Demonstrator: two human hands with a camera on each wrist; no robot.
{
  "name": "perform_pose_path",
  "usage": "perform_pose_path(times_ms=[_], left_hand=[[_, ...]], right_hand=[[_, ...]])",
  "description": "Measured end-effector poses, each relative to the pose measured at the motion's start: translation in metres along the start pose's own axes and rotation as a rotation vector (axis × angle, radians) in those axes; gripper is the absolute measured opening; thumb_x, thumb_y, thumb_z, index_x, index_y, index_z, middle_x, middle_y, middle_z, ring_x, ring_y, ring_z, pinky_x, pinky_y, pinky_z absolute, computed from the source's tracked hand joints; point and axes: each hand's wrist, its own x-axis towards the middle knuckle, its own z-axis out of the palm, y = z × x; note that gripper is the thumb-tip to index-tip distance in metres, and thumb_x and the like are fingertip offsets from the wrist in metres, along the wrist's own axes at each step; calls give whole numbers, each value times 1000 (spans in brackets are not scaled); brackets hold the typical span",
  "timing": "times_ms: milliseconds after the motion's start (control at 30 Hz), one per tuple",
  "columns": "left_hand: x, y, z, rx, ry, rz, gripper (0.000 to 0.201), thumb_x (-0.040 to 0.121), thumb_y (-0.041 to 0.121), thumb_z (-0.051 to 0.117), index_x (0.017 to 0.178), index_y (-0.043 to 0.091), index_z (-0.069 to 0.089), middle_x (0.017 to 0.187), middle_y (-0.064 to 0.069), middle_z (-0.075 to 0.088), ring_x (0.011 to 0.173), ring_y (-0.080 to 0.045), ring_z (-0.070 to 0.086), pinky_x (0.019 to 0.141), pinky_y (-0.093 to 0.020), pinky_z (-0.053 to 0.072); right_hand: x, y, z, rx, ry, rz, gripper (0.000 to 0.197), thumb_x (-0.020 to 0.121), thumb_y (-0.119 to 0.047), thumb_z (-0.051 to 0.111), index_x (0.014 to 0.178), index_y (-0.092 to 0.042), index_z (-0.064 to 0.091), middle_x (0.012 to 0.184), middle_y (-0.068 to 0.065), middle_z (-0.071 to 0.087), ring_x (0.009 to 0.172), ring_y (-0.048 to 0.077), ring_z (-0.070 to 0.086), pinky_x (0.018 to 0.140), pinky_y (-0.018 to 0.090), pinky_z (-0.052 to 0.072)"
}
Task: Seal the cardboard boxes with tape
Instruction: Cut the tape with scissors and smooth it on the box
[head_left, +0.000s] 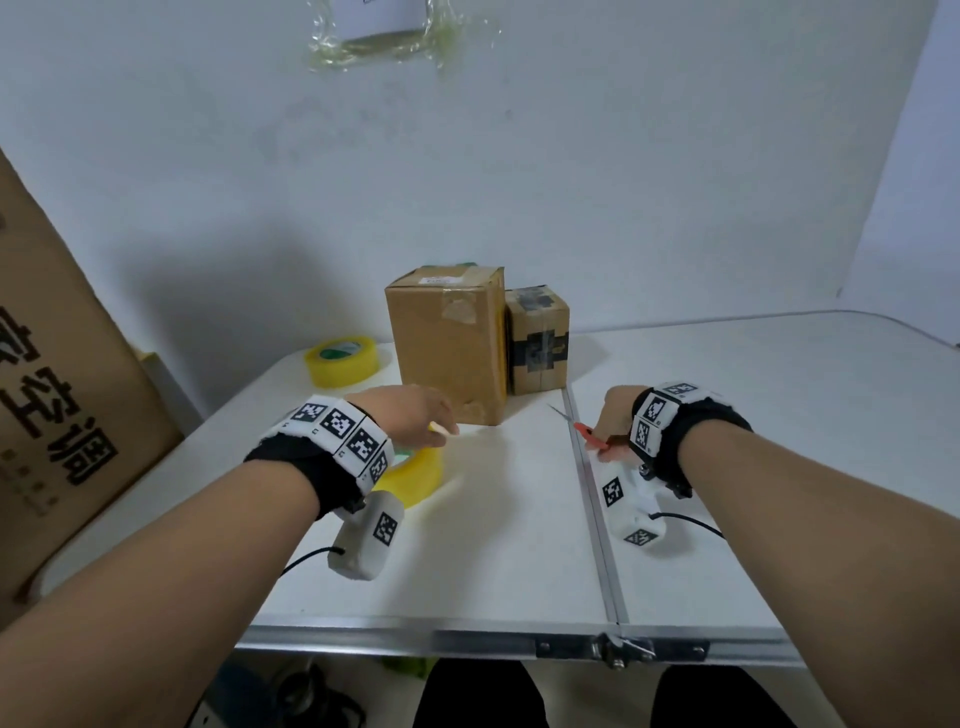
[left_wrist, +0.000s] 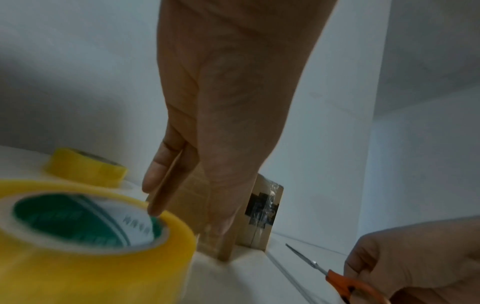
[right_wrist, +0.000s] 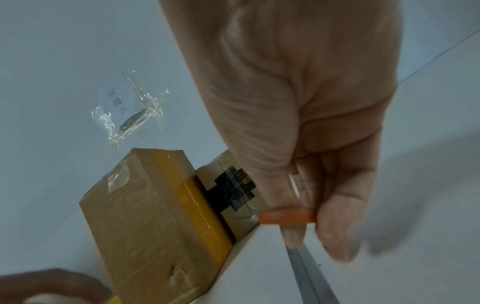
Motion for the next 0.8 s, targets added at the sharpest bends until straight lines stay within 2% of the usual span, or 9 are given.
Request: perform_pose_path(times_ms=[100,167,300,367,433,467,533,633,800], left_hand=[[-7,-6,-22,-32,95,10,35,99,34,49,132,26,57,127,9,54,107,-13,58,94,-28,43],[-12,-8,-37,-131,219,25,30,101,32,47,126,29,62,106,14,59,85,-6,63,79,-21,43],[-9,-23,-54,-399,753,-36,27,99,20,49,117,26,68,105,9,66,89,-12,62,87,-29,50],[1,-34,-57,-444,884,-45,32,96,11,49,119,23,67,114,3,64,92,-17,61,90,-31,49],[13,-42,-62,-415,858,-73,41,94,7,47,128,24,61,130,0,58,106,-22,59,97,-28,43],[18,-45,-64,-393,810,-92,46,93,6,46,135,25,55,139,-1,52,119,-23,54,103,-27,38],[27,-48,-66,-368,696,-110,56,94,6,46,145,27,42,154,2,36,134,-23,43,111,-28,29],[37,-52,-64,-306,580,-107,61,95,8,48,150,29,32,159,3,26,134,-24,43,114,-34,32],[43,-49,-60,-188,642,-141,56,96,8,42,148,29,38,152,-2,40,127,-29,49,106,-36,40]], right_hand=[[8,0,1,-65,72,36,24,83,-24,75,66,-12,62,60,-1,70,63,20,68,61,28,53],[22,4,2,-81,50,53,21,80,-26,77,68,-13,66,57,-4,70,52,14,67,55,24,52],[20,-1,-2,-124,32,25,23,71,-26,81,59,-16,64,52,-4,65,56,17,60,61,24,54],[27,-6,-4,-213,-22,48,23,50,-32,81,51,-18,62,47,-4,60,52,18,55,61,23,50],[41,-9,-8,-229,1,71,32,36,-38,76,56,-15,65,54,-3,66,55,16,61,67,29,57],[45,-11,-10,-245,43,59,33,41,-37,78,61,-14,65,58,-2,68,60,16,65,69,30,58],[32,-17,-12,-312,162,16,25,70,-25,77,66,-12,57,63,1,62,64,17,63,59,22,51],[34,-18,-11,-350,306,-1,33,91,-12,60,63,-13,44,62,1,47,59,17,51,43,21,31],[44,-14,-6,-394,230,-21,31,87,-12,63,62,-13,45,65,1,54,53,12,49,43,20,37]])
